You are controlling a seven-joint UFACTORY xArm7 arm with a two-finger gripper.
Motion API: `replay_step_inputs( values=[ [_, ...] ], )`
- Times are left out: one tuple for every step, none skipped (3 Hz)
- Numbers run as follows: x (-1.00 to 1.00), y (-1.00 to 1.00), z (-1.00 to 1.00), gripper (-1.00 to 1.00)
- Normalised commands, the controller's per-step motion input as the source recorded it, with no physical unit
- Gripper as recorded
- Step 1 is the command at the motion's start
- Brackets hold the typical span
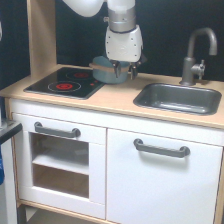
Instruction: Place the pot in the sink
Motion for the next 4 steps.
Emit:
replay_step_inputs(
  values=[
    [-0.38,-0.15,0.45,1.0],
    [-0.38,-0.16,0.46,1.0],
    [-0.29,-0.13,0.36,1.0],
    [-0.24,-0.12,0.36,1.0]
  ],
)
